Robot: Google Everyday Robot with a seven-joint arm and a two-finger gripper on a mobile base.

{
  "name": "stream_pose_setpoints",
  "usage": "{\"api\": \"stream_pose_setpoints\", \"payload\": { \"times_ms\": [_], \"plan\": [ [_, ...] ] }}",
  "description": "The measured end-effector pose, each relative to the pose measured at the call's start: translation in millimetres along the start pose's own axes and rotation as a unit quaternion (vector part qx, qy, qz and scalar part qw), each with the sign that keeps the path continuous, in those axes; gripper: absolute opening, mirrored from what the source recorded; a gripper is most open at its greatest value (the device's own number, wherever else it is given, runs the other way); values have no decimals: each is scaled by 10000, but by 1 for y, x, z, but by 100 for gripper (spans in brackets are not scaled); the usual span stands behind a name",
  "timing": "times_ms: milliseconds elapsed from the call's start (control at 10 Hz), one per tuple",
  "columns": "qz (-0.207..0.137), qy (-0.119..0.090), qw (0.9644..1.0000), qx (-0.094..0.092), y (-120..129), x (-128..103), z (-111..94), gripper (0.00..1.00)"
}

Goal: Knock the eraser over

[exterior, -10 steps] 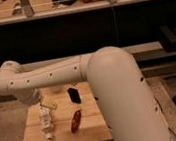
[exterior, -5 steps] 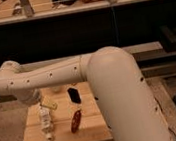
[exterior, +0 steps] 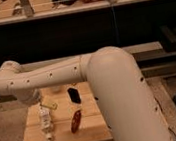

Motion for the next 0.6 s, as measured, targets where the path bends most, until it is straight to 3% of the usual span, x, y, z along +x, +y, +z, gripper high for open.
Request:
{"api": "stream_pose_setpoints", "payload": {
  "times_ms": [400,600],
  "plan": [
    [36,-30,10000,37,5,-1,1,80],
    [185,-145,9996,135,30,-6,8,77]
  ]
}}
